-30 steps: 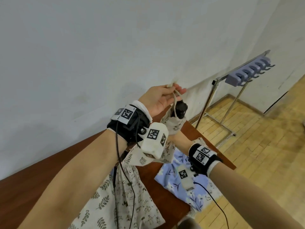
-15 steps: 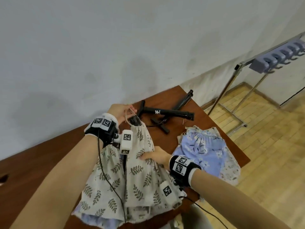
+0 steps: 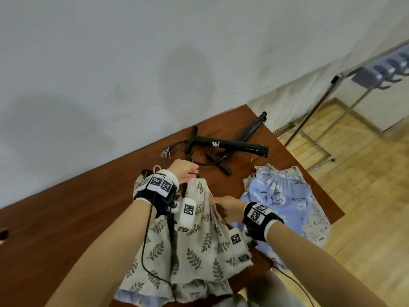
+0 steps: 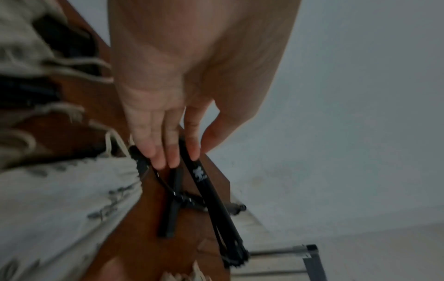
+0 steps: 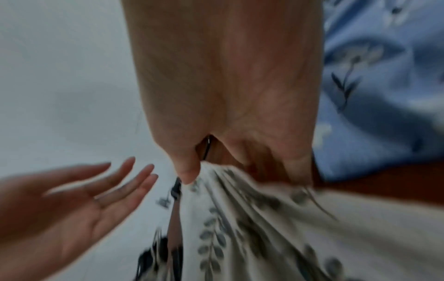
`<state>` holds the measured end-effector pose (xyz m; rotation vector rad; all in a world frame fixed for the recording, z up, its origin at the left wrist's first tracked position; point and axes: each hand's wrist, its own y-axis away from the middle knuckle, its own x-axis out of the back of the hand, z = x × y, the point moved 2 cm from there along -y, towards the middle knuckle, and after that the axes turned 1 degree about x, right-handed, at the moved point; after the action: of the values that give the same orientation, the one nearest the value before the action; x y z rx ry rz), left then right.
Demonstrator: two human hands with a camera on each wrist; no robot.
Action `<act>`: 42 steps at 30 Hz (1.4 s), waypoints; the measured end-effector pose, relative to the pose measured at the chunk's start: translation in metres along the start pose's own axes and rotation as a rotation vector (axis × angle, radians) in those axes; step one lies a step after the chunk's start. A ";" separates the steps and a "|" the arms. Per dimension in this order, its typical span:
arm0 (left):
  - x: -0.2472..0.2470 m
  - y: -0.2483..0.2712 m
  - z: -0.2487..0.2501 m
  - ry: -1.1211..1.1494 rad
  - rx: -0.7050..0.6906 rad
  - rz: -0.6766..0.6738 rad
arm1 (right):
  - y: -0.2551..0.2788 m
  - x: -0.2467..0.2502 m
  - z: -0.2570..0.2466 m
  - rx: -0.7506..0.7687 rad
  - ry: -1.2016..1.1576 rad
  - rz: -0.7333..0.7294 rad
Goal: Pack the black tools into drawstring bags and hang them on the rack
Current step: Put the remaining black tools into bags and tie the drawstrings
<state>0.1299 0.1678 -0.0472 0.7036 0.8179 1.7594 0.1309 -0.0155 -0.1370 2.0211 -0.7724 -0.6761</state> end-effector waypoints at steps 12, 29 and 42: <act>-0.165 -0.035 -0.017 -0.448 -0.006 -0.253 | 0.070 0.237 0.002 0.254 -0.041 0.883; -0.243 -0.079 0.017 -0.978 -0.572 -0.232 | 0.076 0.261 -0.023 0.345 0.521 0.573; -0.205 -0.061 0.022 -1.090 -0.634 -0.187 | 0.114 0.261 -0.076 0.062 1.054 0.150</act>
<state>0.2429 -0.0079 -0.0994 0.9354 -0.3923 1.0873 0.3266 -0.2173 -0.0483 1.9745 -0.2855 0.5100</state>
